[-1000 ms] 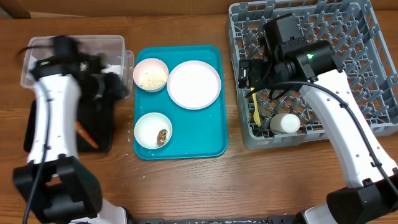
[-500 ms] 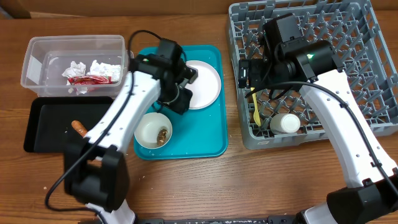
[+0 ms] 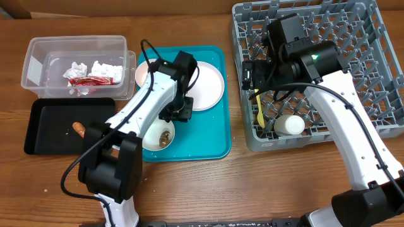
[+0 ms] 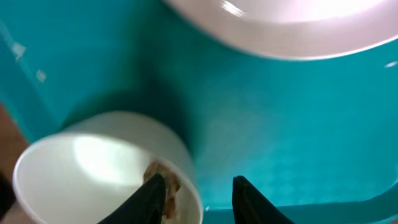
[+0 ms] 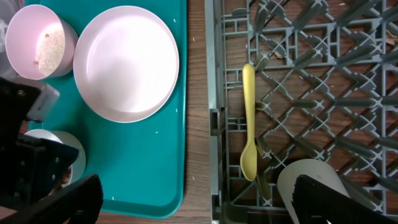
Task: Sort waste into correct bins and load items into the dishwasher
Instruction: 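Reach the left gripper to the bowl with brown food and grasp it, then carry the bowl left and tip its brown food onto the black tray, then bring the empty white bowl back and set it on the white plate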
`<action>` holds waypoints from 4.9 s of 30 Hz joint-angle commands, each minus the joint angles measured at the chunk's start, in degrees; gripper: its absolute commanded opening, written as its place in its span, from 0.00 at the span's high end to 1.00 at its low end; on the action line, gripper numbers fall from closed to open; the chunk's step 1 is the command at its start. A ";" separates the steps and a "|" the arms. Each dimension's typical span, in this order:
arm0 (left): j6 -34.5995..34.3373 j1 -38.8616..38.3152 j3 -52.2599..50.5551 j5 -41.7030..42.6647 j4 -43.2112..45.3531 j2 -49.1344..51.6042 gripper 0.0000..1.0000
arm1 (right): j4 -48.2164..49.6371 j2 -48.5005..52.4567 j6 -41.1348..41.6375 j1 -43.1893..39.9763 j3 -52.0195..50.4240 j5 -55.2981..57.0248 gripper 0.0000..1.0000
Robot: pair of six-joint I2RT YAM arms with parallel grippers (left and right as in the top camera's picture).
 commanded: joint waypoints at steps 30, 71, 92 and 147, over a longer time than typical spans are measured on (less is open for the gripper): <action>-9.05 -1.55 -6.73 -6.36 5.81 -2.49 0.96 | -0.28 -0.81 -0.26 0.22 1.09 0.09 0.00; 47.82 73.02 -16.81 84.28 5.62 -9.35 0.96 | -0.66 -0.81 -0.42 0.22 1.09 0.04 0.00; 58.16 72.06 -13.66 91.97 -6.73 -0.42 0.96 | -0.68 -0.81 -0.46 0.22 1.09 0.07 0.00; 14.67 2.25 9.60 -2.19 20.83 -1.44 0.25 | -0.83 -0.81 -0.46 0.22 1.09 0.11 0.00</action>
